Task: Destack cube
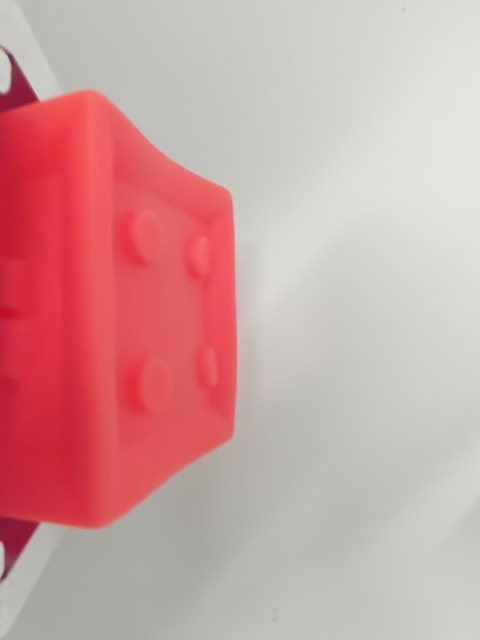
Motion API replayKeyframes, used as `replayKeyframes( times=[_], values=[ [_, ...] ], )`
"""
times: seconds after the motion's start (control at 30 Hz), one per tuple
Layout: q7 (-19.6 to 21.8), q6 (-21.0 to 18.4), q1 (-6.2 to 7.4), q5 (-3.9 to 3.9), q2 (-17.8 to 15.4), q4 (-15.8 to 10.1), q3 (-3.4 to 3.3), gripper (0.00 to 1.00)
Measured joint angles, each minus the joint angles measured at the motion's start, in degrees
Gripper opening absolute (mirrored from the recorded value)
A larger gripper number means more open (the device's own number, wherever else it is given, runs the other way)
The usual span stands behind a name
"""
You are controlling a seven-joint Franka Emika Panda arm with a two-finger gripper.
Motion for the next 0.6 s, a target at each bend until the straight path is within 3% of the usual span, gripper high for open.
replayKeyframes(
  times=[0.6],
  values=[
    [0.0, 2.58, -0.27, 0.0, 3.56, 1.01, 0.26, 0.0]
  ],
)
